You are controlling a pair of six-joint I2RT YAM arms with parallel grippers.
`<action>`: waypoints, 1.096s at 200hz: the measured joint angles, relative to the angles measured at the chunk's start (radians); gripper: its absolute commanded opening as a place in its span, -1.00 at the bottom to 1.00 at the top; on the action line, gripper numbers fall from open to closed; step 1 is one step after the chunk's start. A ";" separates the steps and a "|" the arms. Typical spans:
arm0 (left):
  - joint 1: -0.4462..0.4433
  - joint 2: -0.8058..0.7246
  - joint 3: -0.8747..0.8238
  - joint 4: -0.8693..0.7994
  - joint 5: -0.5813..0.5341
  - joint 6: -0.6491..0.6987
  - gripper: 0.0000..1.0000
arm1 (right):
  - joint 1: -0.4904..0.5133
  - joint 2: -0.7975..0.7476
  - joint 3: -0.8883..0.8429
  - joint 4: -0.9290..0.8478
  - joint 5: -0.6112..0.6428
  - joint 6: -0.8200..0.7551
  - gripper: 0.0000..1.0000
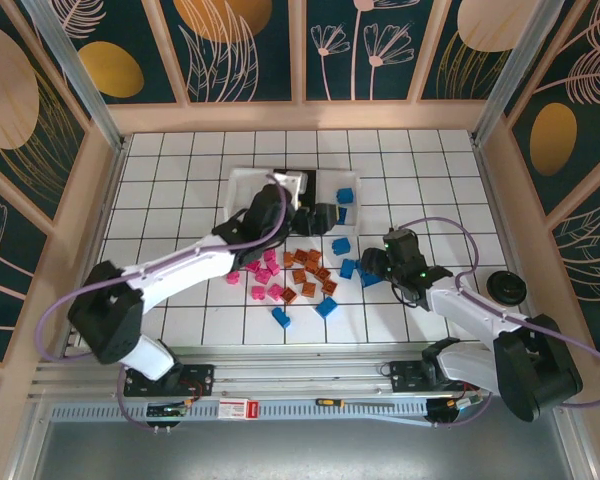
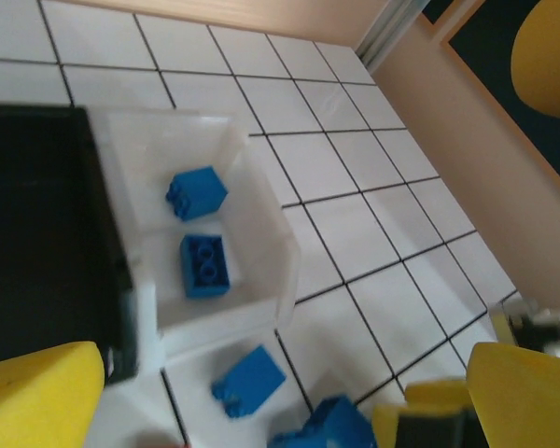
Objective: Sort the legos into containers by color
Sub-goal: Move the lego to the bottom-center of the table.
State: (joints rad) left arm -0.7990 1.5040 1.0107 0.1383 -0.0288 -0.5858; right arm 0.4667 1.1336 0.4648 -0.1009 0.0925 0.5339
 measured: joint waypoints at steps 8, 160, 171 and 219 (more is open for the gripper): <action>-0.001 -0.042 -0.063 0.013 -0.004 -0.007 0.98 | 0.000 0.003 0.000 -0.001 0.005 0.000 0.27; -0.002 -0.249 -0.381 0.034 -0.097 -0.047 0.98 | 0.280 0.046 0.010 -0.079 -0.104 0.072 0.32; -0.002 -0.249 -0.381 0.035 -0.103 -0.048 0.98 | 0.281 0.051 0.019 -0.109 -0.058 0.072 0.32; -0.002 -0.249 -0.381 0.037 -0.108 -0.048 0.98 | 0.247 0.065 0.056 -0.104 0.054 0.079 0.31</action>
State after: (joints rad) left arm -0.8005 1.2552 0.6296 0.1753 -0.1364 -0.6338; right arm 0.7139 1.1988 0.5205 -0.2050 0.1467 0.6128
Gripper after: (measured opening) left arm 0.989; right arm 0.656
